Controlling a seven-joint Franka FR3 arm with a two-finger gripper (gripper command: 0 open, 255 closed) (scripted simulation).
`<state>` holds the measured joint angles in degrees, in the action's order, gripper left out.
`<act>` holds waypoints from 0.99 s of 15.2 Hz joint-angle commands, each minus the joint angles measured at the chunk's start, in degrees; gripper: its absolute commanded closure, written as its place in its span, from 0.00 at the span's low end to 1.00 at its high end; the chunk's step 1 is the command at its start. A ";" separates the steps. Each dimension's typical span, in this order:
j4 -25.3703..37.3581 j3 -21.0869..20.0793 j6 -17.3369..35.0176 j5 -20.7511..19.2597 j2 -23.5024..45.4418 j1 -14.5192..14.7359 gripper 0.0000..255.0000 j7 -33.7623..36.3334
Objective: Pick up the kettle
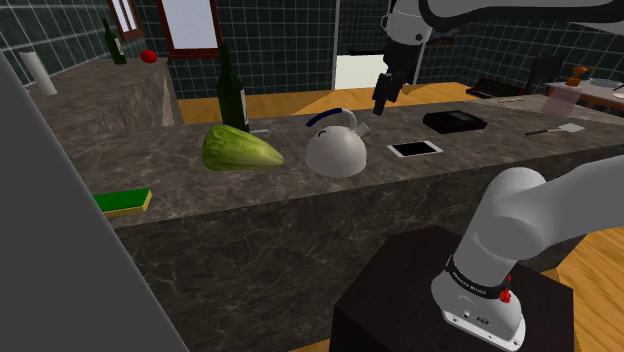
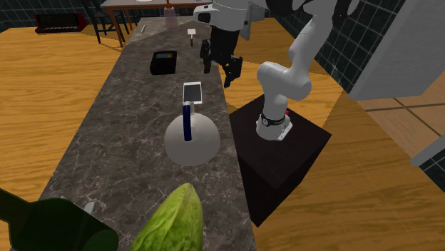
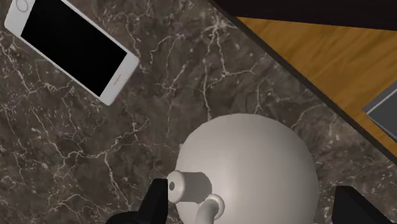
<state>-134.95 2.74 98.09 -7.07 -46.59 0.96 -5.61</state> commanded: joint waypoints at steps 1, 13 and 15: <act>0.00 0.00 0.00 0.00 0.00 0.00 0.00 0.00; 20.54 10.26 -7.34 -7.08 30.93 11.32 0.00 -47.14; 18.95 10.35 -5.83 -7.14 30.86 11.28 0.00 -46.88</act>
<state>-115.27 13.05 91.58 -14.16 -15.72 12.22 -52.47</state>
